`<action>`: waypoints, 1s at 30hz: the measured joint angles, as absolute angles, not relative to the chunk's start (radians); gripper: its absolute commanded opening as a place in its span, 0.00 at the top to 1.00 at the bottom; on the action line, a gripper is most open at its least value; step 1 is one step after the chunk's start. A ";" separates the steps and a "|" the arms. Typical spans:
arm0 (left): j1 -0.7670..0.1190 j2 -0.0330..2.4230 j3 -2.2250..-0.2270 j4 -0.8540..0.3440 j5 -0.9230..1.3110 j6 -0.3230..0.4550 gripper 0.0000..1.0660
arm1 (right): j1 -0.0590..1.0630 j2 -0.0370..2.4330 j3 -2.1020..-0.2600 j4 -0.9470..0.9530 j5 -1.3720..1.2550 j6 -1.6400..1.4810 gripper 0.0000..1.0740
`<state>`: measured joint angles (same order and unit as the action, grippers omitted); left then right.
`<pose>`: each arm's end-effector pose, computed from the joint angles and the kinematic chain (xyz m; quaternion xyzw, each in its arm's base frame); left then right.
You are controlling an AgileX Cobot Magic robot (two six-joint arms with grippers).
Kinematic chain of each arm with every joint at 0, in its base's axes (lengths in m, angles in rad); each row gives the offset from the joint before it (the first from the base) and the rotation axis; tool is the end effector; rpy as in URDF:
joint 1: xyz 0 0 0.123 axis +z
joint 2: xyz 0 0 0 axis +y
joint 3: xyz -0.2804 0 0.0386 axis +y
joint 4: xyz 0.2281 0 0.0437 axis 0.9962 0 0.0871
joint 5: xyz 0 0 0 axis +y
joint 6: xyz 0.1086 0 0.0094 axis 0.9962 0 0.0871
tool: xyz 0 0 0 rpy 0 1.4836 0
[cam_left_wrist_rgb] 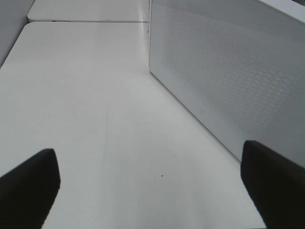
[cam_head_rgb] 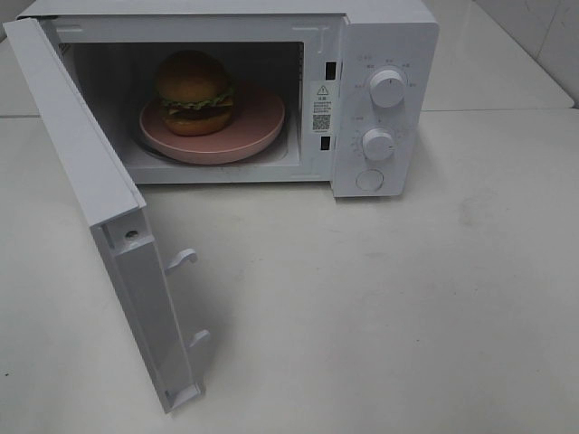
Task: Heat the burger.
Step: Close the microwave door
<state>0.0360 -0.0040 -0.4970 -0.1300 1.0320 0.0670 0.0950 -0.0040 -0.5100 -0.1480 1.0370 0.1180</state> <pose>-0.0031 -0.0123 0.2621 0.0147 0.8435 -0.0374 0.5357 -0.0039 -0.0143 0.2654 0.0122 0.8409 -0.0165 0.5409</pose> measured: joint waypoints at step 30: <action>0.036 0.205 -0.525 -0.178 0.745 0.065 0.66 | 0.095 -0.004 -0.510 -0.148 1.037 0.118 0.29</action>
<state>0.0360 0.2050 -0.5250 -0.1780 0.7450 0.0650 0.0950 -0.0040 -0.5100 -0.1480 1.0370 0.1180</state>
